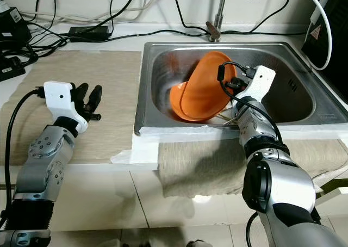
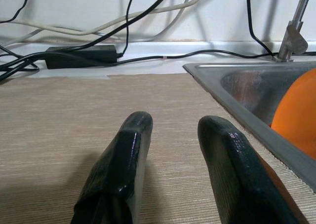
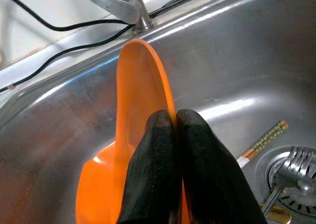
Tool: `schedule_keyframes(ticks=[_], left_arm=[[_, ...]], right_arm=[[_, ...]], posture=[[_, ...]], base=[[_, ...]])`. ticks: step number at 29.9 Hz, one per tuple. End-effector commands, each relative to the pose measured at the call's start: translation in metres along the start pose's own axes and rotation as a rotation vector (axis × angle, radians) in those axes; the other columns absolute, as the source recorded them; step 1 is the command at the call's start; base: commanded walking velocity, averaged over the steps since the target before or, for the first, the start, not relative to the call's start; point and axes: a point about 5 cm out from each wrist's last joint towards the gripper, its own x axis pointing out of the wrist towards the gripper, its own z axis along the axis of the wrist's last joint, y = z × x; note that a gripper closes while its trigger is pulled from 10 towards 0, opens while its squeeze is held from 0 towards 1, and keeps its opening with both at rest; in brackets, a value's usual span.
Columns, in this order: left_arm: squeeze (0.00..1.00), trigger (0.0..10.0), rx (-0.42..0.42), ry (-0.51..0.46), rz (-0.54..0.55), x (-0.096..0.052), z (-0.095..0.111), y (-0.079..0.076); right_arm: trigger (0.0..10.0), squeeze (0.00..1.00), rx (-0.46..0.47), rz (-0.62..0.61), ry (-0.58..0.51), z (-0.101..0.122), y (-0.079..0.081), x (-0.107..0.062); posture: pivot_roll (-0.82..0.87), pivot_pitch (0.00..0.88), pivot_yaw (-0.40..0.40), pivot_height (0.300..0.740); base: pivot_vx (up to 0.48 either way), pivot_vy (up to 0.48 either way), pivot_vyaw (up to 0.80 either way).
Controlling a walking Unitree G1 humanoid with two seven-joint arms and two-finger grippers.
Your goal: Kitchen organization
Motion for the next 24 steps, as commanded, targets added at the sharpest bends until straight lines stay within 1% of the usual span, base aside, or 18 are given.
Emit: schedule_keyframes(ticks=[1, 5, 7, 9, 13, 14, 15, 19, 20, 24], left_arm=[[0.0, 10.0, 0.013, 0.003, -0.008, 0.001, 0.0, 0.0], [0.0, 10.0, 0.015, 0.004, -0.01, 0.002, 0.0, 0.0], [0.0, 10.0, 0.015, 0.004, -0.01, 0.002, 0.0, -0.001], [0.0, 10.0, 0.015, 0.005, -0.011, 0.002, 0.0, -0.001], [0.0, 10.0, 0.013, 0.006, -0.012, 0.002, 0.0, -0.001], [0.0, 10.0, 0.012, 0.006, -0.012, 0.002, 0.0, -0.001], [0.0, 10.0, 0.012, 0.006, -0.013, 0.002, 0.0, -0.002], [0.0, 10.0, 0.011, 0.007, -0.015, 0.002, 0.0, -0.002], [0.0, 10.0, 0.011, 0.007, -0.015, 0.002, 0.0, -0.003], [0.0, 10.0, 0.013, 0.007, -0.014, 0.002, 0.0, -0.002]], right_arm=[[0.0, 0.0, 0.042, -0.02, -0.004, 0.0, -0.002, 0.0], [0.0, 0.0, 0.079, -0.05, 0.027, -0.008, -0.006, -0.002], [0.0, 0.0, 0.077, -0.058, 0.038, -0.01, -0.007, -0.003], [0.0, 0.0, 0.057, -0.079, 0.074, -0.017, -0.009, -0.005], [0.0, 0.0, 0.032, -0.099, 0.107, -0.023, -0.01, -0.006], [2.8, 0.0, 0.025, -0.107, 0.121, -0.026, -0.011, -0.007], [10.0, 0.0, 0.012, -0.125, 0.139, -0.029, -0.012, -0.008], [10.0, 0.0, 0.008, -0.146, 0.15, -0.031, -0.014, -0.009], [10.0, 1.0, 0.003, -0.152, 0.153, -0.031, -0.014, -0.009], [10.0, 1.0, -0.01, -0.169, 0.159, -0.031, -0.016, -0.009]], posture=[[0.07, 0.0, 0.03, 0.74], [0.07, 0.0, 0.03, 0.74], [0.07, 0.0, 0.03, 0.74], [0.07, 0.0, 0.029, 0.74], [0.07, 0.0, 0.029, 0.74], [0.07, 0.0, 0.029, 0.74], [0.07, 0.0, 0.028, 0.74], [0.07, 0.0, 0.028, 0.74], [0.07, 0.0, 0.027, 0.74], [0.07, 0.0, 0.027, 0.74]], base=[[0.0, 0.0, 0.0], [0.0, 0.0, 0.0], [0.0, 0.0, 0.0], [0.0, 0.0, 0.0], [0.0, 0.0, 0.0], [0.0, 0.0, 0.0], [0.0, 0.0, 0.0], [0.0, 0.0, 0.0], [0.0, 0.0, 0.0], [0.0, 0.0, 0.0]])
